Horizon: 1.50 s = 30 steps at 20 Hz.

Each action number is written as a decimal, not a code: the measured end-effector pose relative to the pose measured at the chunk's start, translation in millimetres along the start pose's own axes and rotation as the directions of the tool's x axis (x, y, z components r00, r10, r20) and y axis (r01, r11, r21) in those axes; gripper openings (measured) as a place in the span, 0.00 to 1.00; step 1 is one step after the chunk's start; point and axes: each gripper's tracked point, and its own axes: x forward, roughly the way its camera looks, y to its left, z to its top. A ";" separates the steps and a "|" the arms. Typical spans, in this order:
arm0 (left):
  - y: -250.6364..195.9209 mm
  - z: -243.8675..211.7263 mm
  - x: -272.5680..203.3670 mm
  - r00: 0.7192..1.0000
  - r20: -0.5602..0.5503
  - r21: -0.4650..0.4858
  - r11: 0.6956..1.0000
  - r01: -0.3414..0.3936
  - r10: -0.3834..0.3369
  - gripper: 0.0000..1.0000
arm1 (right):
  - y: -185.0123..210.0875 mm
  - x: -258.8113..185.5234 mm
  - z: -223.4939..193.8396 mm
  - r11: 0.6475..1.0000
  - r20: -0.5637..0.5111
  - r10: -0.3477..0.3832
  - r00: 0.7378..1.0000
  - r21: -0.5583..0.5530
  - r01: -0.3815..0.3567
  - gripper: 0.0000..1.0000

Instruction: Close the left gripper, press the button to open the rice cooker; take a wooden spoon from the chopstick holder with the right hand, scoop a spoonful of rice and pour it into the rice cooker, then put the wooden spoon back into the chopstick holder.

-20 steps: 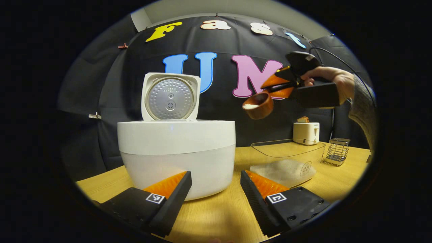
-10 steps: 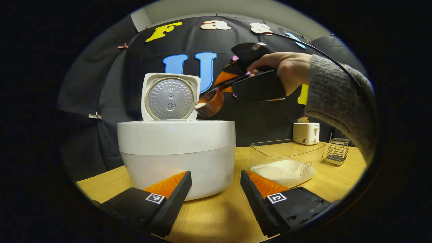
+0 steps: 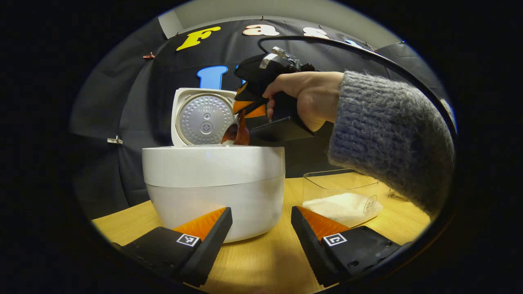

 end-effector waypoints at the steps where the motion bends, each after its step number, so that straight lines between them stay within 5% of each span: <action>1: -0.4 0.5 -0.3 1.000 0.001 0.001 1.000 0.005 -0.005 0.94 | 4.2 2.6 -3.2 1.000 -0.007 0.008 1.000 -0.019 -0.008 0.14; 5: -1.0 0.6 0.5 1.000 0.001 0.001 1.000 0.009 -0.009 0.94 | 23.0 7.4 -12.4 0.986 -0.028 0.045 0.999 -0.160 -0.049 0.14; 9: -1.3 0.5 0.3 1.000 0.000 0.000 1.000 0.009 -0.009 0.94 | 42.7 1.9 -6.2 0.921 0.024 0.093 0.995 -0.383 -0.077 0.14; 13: -2.0 1.0 0.3 1.000 0.001 0.000 1.000 0.009 -0.009 0.94 | 66.3 -7.0 4.7 0.894 0.047 0.165 0.985 -0.429 -0.129 0.14; 19: -2.6 1.3 0.9 1.000 0.000 -0.001 1.000 0.008 -0.008 0.94 | 79.0 -10.7 -0.1 0.781 0.059 0.225 0.973 -0.608 -0.144 0.14; 22: -2.8 0.9 0.2 1.000 0.000 -0.001 1.000 0.008 -0.008 0.94 | 68.3 -8.1 -0.7 0.824 0.053 0.179 0.982 -0.553 -0.120 0.14; 26: -3.2 0.6 0.5 1.000 0.000 -0.001 1.000 0.008 -0.008 0.94 | 38.9 -10.0 11.6 0.954 0.047 0.081 0.996 -0.294 -0.064 0.14; 30: -2.8 0.5 0.5 1.000 0.000 -0.001 1.000 0.008 -0.008 0.94 | 12.7 -29.5 29.2 0.994 0.063 0.077 0.995 -0.089 -0.071 0.14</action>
